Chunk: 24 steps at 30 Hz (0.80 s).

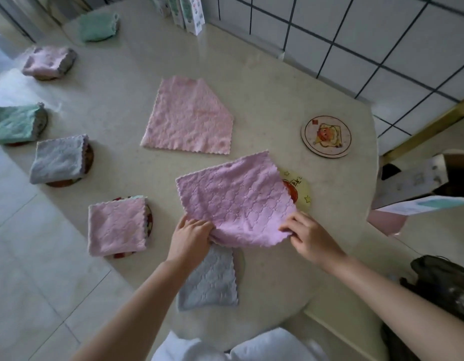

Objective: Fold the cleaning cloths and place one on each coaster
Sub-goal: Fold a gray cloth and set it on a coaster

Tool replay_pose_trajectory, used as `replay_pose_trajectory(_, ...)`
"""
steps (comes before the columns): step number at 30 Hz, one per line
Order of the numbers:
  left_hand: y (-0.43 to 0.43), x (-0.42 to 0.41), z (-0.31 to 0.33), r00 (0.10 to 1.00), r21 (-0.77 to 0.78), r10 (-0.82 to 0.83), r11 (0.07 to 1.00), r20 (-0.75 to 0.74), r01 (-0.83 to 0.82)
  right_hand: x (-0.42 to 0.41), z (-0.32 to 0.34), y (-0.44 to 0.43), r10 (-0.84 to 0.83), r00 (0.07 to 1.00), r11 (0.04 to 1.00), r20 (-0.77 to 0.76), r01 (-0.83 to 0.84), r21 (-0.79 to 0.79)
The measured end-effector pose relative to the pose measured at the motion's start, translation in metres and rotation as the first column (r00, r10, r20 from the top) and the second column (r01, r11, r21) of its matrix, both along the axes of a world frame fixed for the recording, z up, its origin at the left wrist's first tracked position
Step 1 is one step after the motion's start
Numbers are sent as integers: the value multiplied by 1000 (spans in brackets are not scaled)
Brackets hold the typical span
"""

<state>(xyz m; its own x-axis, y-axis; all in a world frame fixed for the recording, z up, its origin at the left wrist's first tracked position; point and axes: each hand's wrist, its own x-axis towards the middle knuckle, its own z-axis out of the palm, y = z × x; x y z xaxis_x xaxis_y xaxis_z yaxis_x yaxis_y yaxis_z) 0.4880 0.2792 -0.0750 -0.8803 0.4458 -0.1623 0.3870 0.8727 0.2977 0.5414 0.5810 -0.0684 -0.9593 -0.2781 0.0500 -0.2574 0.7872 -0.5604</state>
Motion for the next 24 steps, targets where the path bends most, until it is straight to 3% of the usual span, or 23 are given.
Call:
replay_pose_trajectory(5, -9, 17, 0, 1000, 54, -8, 998, -14, 9, 19, -5, 5, -12, 992, 996, 123, 22, -83)
replay_pose_trajectory(9, -25, 18, 5, 1000, 193, 14, 981, 17, -17, 19, 0, 11, 11, 989, 994, 149, 5, -108)
replay_pose_trajectory(19, -43, 12, 14, 988, 277, -139, 948, -72, 154, -14, 4, 21, -64, 973, 994, 221, 81, -73)
replay_pose_trajectory(21, -44, 14, 13, 996, 302, -85, 949, -23, 88, -20, 4, 21, -105, 959, 986, 262, 135, -99)
replay_pose_trajectory(24, -44, 16, 16, 983, 365, 131, 916, 130, -170, -32, 4, 18, -158, 928, 969, 336, 212, -129)
